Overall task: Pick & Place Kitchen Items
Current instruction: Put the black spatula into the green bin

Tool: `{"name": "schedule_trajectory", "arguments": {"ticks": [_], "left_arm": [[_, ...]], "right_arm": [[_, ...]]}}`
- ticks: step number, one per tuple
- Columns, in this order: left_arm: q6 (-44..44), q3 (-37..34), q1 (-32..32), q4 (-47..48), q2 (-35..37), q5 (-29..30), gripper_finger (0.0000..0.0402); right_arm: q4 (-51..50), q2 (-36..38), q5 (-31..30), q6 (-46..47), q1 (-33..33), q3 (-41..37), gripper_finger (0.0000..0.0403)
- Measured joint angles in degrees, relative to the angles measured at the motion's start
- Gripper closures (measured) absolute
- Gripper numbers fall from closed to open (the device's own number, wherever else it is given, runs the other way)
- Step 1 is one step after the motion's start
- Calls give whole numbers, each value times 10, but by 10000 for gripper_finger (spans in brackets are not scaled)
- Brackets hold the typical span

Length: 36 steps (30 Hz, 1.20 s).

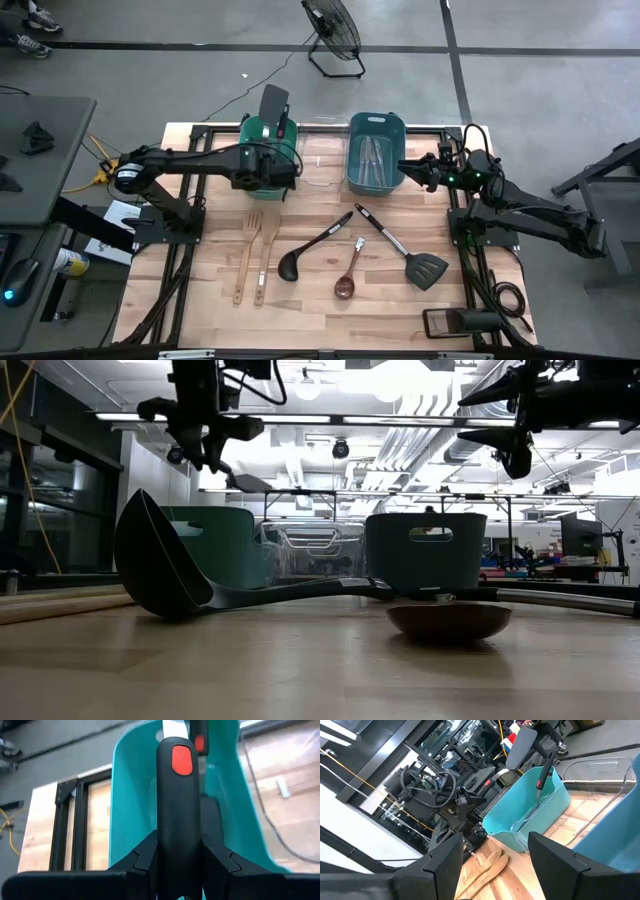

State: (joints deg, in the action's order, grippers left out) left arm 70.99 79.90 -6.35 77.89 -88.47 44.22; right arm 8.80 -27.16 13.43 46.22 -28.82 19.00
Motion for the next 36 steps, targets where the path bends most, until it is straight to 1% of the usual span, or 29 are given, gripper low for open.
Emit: {"name": "schedule_trajectory", "arguments": {"ticks": [5, 14, 19, 25, 30, 36], "left_arm": [[-2, -11, -17, -2, 0, -33, 305], [-2, -30, -25, -26, 0, -34, 305], [-1, -48, -40, -35, 0, -41, 305], [-2, -83, -55, -80, -1, -52, 305], [-15, -101, -61, -112, -1, -73, 305], [-1, -117, -65, -121, -1, -106, 305]], "right_arm": [[0, 0, 0, 0, 0, 0, 188], [-1, 0, 0, -14, 0, 0, 188], [-1, 0, 1, -15, 0, 0, 188], [-2, 0, 2, -24, 0, 0, 188], [-5, 0, 6, -26, 0, 0, 188], [-6, 0, 18, -30, 0, 0, 188]]}}
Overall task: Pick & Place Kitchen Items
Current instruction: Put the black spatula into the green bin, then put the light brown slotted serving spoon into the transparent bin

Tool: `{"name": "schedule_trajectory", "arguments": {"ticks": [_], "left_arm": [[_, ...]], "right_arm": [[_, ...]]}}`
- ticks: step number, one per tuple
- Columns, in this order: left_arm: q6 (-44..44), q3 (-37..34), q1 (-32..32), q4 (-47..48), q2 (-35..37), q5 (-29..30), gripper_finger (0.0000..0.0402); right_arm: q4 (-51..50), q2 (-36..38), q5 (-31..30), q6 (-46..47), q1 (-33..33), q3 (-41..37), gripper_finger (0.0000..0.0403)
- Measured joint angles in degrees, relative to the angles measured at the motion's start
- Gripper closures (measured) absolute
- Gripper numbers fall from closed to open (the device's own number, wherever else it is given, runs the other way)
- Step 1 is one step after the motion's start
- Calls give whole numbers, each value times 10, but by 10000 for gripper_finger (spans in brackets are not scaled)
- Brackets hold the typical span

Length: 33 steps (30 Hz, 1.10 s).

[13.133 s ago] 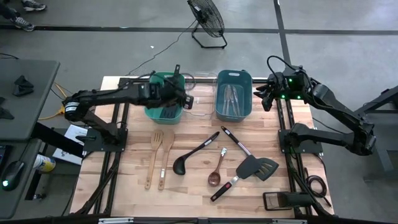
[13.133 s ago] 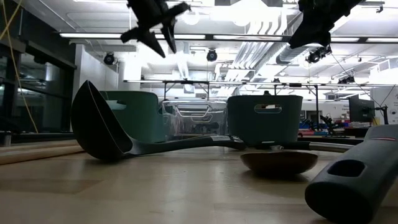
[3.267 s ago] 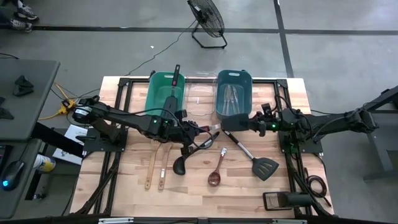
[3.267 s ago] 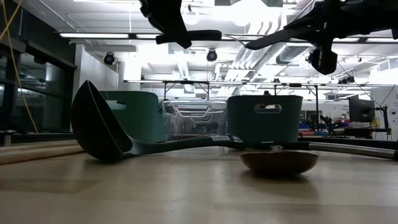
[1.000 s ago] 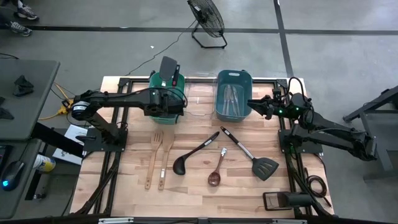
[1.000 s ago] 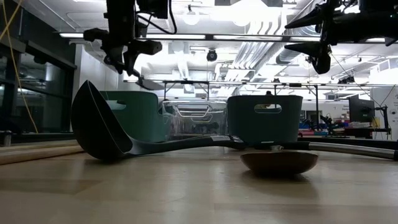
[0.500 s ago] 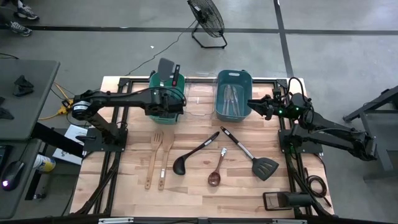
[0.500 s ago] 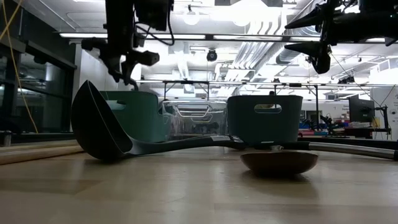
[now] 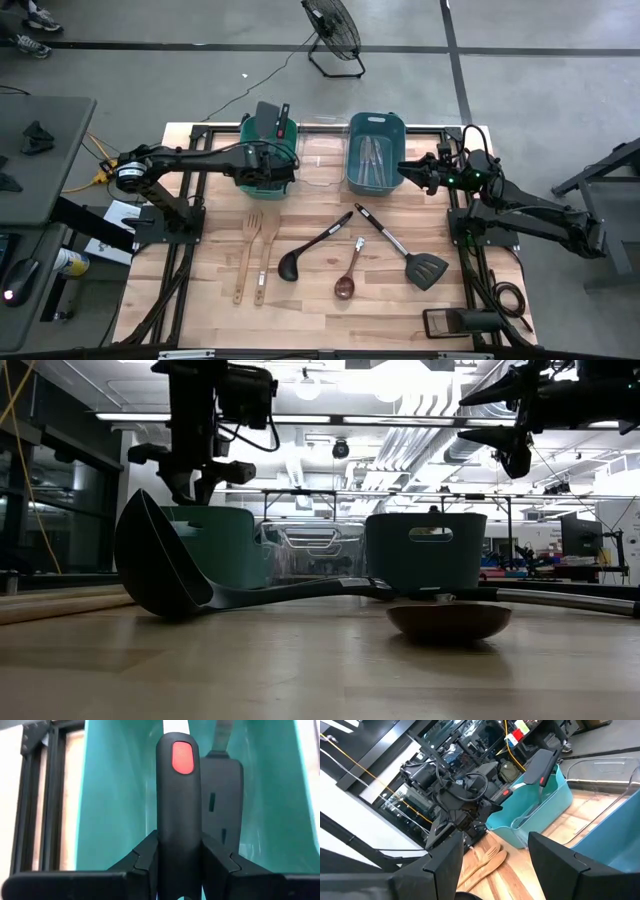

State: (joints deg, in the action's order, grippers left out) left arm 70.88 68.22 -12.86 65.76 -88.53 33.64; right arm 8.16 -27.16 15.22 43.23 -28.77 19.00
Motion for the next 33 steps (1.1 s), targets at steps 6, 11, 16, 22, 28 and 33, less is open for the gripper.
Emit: {"name": "schedule_trajectory", "arguments": {"ticks": [6, 11, 16, 22, 28, 33], "left_arm": [[3, -13, 0, -8, 0, -14, 305], [3, -21, 1, -15, 0, -21, 306], [2, -28, 1, -18, 0, -27, 306], [8, -35, 1, -17, 0, -31, 306], [14, -35, 1, -16, 0, -33, 245], [14, -35, 1, -16, 0, -36, 208]], "right_arm": [[-2, 0, 0, -1, 0, 0, 188], [-2, 0, 0, -11, 0, 0, 188], [-2, 0, 0, -11, 0, 0, 188], [-2, 0, 0, -13, 0, 0, 188], [-2, 0, 0, -13, 0, 0, 188], [-2, 0, 0, -13, 0, 0, 188]]}}
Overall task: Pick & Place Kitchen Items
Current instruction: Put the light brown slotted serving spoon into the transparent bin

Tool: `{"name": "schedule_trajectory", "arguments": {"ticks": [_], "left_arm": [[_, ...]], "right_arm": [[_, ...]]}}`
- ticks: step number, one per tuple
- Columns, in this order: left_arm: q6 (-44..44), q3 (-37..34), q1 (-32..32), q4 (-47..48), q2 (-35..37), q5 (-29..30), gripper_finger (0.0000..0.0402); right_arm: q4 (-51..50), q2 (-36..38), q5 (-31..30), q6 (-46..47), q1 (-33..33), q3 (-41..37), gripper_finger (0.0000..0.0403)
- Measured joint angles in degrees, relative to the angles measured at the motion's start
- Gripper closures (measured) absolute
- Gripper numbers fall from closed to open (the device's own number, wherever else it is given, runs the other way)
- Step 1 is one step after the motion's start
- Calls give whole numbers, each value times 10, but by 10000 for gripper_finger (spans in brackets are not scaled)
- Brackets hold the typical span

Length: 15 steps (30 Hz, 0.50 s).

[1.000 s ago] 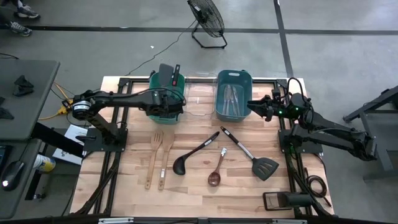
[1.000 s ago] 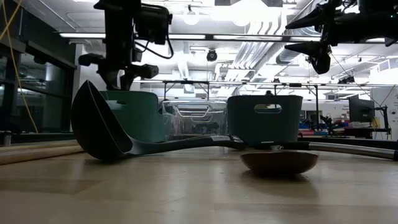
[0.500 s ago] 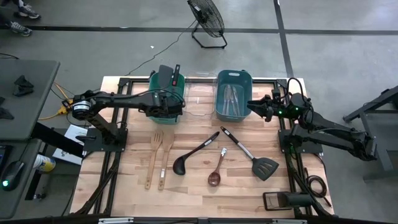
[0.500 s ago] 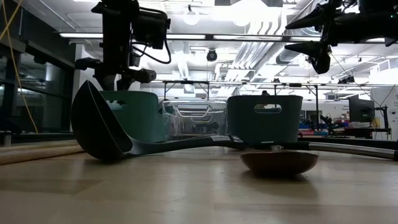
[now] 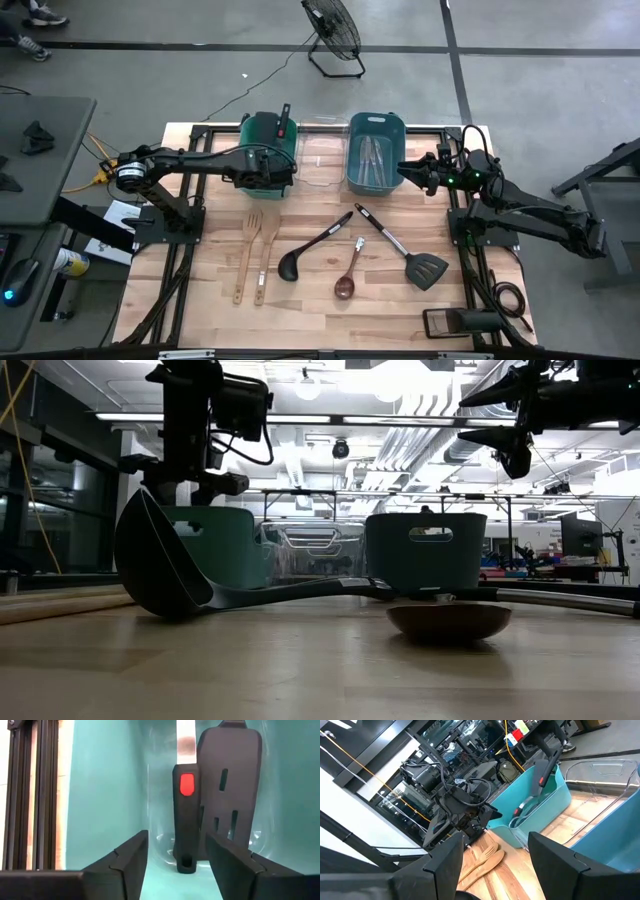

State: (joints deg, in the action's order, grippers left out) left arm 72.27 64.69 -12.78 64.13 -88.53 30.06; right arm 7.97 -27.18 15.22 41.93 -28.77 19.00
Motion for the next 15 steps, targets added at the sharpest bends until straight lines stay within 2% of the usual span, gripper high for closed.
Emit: {"name": "schedule_trajectory", "arguments": {"ticks": [15], "left_arm": [[-6, 9, 0, -1, 25, -16, 202]], "right_arm": [[0, 0, 12, 2, 0, 0, 188]]}}
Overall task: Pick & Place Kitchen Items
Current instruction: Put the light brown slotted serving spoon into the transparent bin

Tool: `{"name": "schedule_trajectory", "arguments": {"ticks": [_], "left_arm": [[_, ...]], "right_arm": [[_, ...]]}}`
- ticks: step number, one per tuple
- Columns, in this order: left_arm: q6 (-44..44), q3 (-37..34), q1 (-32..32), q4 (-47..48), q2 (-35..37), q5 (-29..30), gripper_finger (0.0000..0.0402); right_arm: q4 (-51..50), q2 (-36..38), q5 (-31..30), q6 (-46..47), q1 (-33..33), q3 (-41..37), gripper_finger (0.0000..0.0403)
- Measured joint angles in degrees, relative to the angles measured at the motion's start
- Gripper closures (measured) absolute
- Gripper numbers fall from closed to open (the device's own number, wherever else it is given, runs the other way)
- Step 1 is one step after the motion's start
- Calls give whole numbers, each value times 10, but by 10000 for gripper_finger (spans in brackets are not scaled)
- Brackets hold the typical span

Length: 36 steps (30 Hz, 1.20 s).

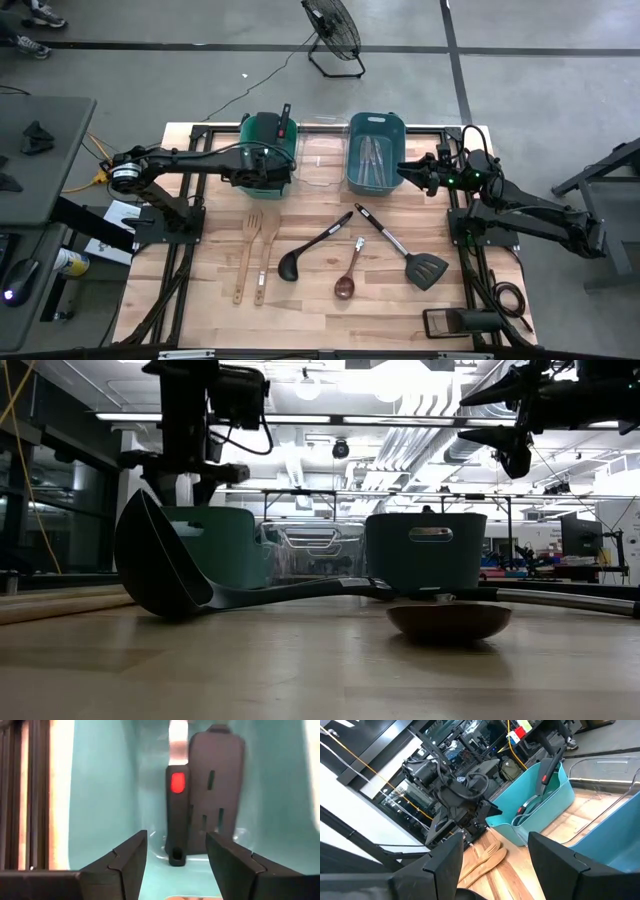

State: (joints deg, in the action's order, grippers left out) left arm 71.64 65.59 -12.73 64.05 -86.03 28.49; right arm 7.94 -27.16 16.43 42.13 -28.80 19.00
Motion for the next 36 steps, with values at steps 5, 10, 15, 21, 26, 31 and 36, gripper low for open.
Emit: {"name": "schedule_trajectory", "arguments": {"ticks": [5, 10, 15, 21, 26, 31, 36], "left_arm": [[-45, 31, 0, 2, 8, -11, 202], [-46, 55, 9, 14, 8, -56, 201], [11, 62, 55, 69, 9, -98, 201], [123, 61, 130, 129, 25, -108, 201], [199, 61, 194, 164, 31, -133, 201], [267, 58, 249, 176, 31, -154, 201], [317, 47, 284, 172, 31, -184, 201]], "right_arm": [[-1, 0, 3, 0, 0, 0, 188], [-3, 0, 7, 0, 0, 0, 188], [-6, 0, 24, 2, 0, 0, 188], [-7, 0, 30, 3, 0, 0, 188], [-9, 0, 30, 2, 0, 0, 188], [-9, 0, 30, 1, 0, 0, 188], [-9, 0, 30, 0, 0, 0, 188]]}}
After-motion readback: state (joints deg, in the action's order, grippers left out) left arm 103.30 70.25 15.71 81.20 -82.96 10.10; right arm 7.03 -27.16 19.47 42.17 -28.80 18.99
